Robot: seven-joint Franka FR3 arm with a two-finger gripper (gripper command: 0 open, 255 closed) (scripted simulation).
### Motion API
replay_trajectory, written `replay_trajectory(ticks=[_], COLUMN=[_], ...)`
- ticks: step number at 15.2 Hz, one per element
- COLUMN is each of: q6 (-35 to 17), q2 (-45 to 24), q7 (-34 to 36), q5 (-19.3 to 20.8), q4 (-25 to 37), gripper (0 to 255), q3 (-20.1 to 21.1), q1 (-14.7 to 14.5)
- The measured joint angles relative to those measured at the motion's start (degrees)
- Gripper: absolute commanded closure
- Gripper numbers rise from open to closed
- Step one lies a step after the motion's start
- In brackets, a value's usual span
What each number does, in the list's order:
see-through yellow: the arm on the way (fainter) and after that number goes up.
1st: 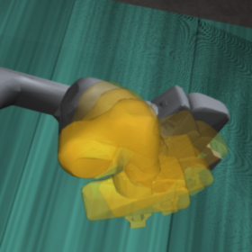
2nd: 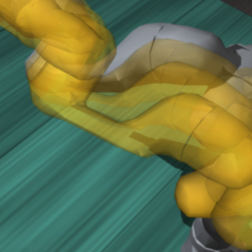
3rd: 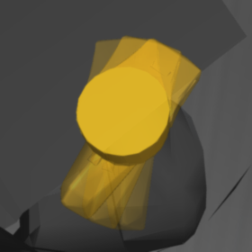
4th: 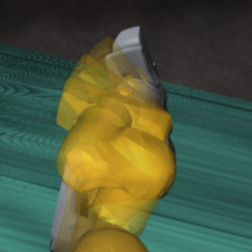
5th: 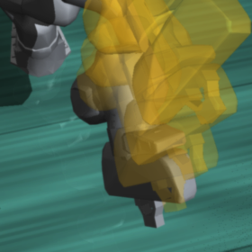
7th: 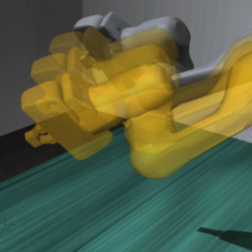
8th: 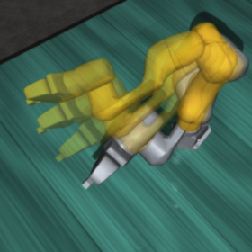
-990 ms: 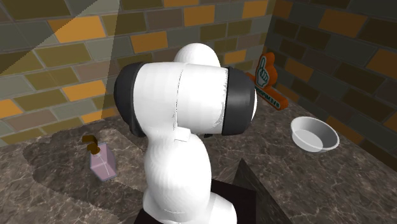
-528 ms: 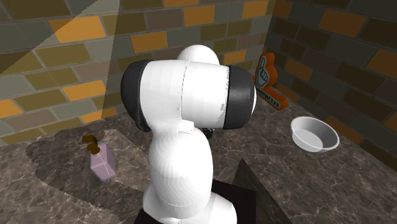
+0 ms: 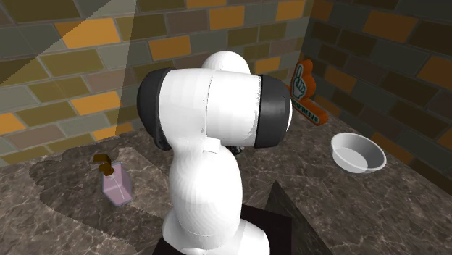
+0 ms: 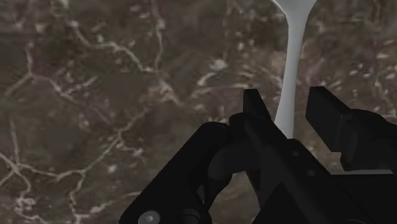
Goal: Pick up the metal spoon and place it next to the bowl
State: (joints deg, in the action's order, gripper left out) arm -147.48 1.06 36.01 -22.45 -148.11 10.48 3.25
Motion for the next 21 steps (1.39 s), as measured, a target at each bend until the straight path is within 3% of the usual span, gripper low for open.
replay_trajectory(ticks=[6,21], q6=[0.1,12.6], q2=[0.1,10.1], q7=[0.1,3.9], q5=[0.0,3.0], q4=[0.1,2.8], gripper=[255,255], q3=[0.1,-0.3], q1=[-0.1,0.5])
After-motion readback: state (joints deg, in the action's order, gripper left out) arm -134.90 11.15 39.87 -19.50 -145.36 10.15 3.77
